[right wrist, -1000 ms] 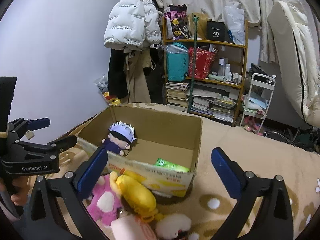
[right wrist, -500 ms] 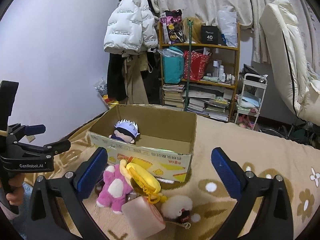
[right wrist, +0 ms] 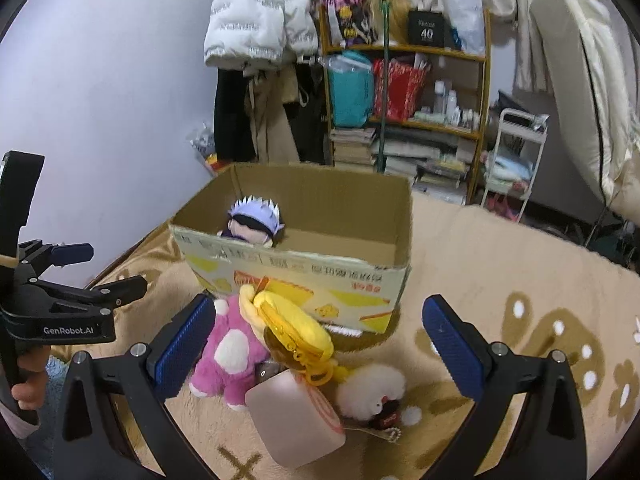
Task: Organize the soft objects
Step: 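Grasp the black Face tissue pack with the left tool while the right tool grasps the yellow plush dog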
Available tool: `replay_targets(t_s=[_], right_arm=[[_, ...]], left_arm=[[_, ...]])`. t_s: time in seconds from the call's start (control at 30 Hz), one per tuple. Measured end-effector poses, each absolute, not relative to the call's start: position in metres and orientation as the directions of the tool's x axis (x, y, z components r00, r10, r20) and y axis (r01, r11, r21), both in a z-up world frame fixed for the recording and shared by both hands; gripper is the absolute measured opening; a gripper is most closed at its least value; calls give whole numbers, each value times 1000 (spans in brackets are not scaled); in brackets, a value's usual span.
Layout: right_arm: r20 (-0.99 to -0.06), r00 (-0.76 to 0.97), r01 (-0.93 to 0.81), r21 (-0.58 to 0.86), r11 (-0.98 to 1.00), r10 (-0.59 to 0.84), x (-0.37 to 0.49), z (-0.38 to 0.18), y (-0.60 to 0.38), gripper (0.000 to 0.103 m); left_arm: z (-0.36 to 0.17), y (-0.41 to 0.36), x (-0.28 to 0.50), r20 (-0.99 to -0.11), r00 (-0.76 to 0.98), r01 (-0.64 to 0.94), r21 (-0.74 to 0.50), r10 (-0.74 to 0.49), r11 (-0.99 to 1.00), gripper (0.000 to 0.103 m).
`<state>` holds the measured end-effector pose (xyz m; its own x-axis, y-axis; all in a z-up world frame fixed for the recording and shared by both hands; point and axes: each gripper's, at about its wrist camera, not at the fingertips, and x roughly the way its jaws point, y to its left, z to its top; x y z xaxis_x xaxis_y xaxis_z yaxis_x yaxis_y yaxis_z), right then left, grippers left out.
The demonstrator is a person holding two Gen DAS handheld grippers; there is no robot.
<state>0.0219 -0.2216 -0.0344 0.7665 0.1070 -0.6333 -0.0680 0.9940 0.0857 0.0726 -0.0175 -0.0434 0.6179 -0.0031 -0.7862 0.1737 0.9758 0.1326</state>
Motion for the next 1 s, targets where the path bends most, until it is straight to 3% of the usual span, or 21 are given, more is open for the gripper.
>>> replay_targets(t_s=[1.0], right_arm=[[-769,614,-133,125,983,181,75,-101,-198,103]], left_arm=[[-119,-36,125,-912,410,235,142,35,962,96]])
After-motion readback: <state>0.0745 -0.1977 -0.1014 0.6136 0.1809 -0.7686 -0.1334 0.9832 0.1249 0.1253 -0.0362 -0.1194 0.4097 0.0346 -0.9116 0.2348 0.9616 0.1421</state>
